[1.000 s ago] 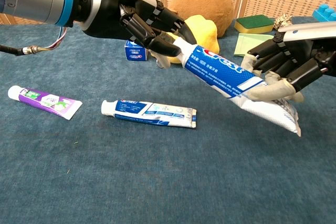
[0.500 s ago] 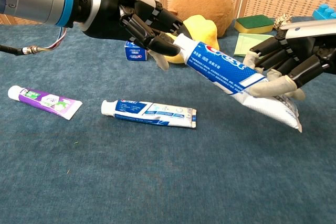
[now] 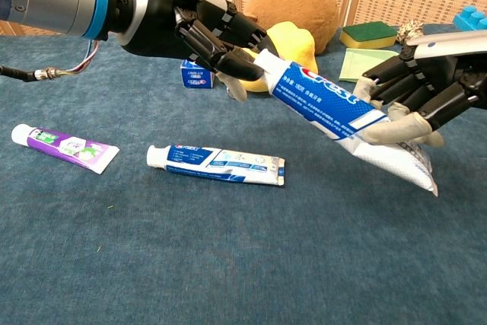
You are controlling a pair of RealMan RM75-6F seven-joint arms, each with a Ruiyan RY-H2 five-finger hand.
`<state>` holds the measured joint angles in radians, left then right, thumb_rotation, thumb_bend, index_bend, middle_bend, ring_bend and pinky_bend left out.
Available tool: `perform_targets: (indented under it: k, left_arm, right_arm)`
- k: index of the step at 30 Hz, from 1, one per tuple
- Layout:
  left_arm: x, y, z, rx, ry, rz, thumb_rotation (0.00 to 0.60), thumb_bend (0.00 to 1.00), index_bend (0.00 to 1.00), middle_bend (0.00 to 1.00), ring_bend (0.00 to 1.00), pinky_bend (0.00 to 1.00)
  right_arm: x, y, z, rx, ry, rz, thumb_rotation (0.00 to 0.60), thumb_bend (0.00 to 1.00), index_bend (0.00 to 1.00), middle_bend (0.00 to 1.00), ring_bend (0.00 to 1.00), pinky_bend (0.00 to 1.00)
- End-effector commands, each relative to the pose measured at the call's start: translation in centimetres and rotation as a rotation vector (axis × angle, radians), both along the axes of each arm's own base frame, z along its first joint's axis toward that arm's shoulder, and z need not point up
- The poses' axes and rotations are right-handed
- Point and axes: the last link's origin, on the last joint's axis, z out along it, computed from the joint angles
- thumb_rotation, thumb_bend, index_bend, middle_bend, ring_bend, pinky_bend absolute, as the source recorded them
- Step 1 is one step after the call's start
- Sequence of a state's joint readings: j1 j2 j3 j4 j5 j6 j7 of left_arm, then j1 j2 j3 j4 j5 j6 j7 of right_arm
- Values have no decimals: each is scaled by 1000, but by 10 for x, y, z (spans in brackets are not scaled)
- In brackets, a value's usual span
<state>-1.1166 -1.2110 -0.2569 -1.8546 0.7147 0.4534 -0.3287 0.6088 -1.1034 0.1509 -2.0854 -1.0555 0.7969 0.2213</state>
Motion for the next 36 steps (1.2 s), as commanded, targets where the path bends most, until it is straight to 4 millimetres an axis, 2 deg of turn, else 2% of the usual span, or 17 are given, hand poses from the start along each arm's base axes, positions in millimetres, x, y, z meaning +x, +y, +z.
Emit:
perform_targets:
  k: [1, 36]
  left_arm:
    - [0, 0, 0, 0, 0, -1, 600, 376, 450, 134, 89, 262]
    - [-8, 0, 6, 8, 11, 12, 600, 377, 540, 161, 97, 256]
  right_arm:
    - [-1, 0, 0, -2, 6, -2, 600, 472, 981, 790, 728, 745]
    - [-10, -11, -2, -68, 126, -20, 600, 477, 981, 789, 735, 745]
